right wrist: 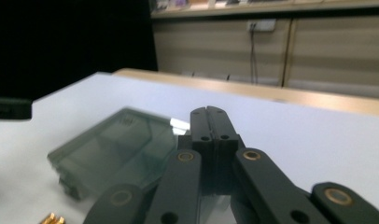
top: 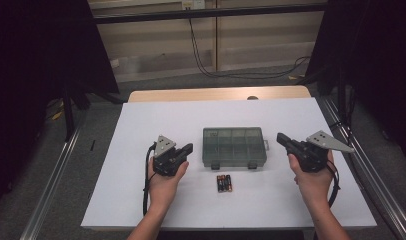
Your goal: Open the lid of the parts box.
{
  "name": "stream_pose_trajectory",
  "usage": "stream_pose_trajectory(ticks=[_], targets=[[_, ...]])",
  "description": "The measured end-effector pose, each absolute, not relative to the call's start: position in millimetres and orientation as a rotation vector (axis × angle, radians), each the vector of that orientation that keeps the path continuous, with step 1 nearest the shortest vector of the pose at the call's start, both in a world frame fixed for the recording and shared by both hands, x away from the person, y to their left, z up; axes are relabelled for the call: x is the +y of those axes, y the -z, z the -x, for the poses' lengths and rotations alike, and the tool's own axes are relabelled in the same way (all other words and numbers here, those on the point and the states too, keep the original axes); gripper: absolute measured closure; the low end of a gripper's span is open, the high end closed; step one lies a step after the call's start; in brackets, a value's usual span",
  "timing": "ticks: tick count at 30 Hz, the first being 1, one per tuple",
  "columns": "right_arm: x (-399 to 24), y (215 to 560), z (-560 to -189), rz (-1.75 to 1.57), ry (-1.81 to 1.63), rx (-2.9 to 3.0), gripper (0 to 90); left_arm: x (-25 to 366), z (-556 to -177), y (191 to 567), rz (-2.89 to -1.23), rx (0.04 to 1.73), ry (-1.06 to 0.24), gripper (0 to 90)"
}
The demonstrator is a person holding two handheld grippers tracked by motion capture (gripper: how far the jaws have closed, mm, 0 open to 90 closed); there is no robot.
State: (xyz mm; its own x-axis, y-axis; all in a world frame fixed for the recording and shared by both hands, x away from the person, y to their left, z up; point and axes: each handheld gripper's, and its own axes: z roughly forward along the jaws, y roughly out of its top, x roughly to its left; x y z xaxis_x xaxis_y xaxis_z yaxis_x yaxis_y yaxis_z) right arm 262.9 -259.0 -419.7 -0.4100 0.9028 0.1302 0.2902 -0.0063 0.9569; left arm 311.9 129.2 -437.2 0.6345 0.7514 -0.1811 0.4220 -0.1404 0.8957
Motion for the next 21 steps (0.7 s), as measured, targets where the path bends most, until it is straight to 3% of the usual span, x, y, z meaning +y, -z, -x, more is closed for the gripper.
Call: stream_pose_trajectory(ticks=[7, 21], targets=[[-254, 438, -260, -1.23, -1.351, 1.844, 90.0, 120, -315, 452, -1.841, 0.926, -0.291, 90.0], [-260, 466, -261, -1.272, -1.247, 2.039, 90.0, 117, -315, 474, -1.903, 0.979, -0.299, 90.0]])
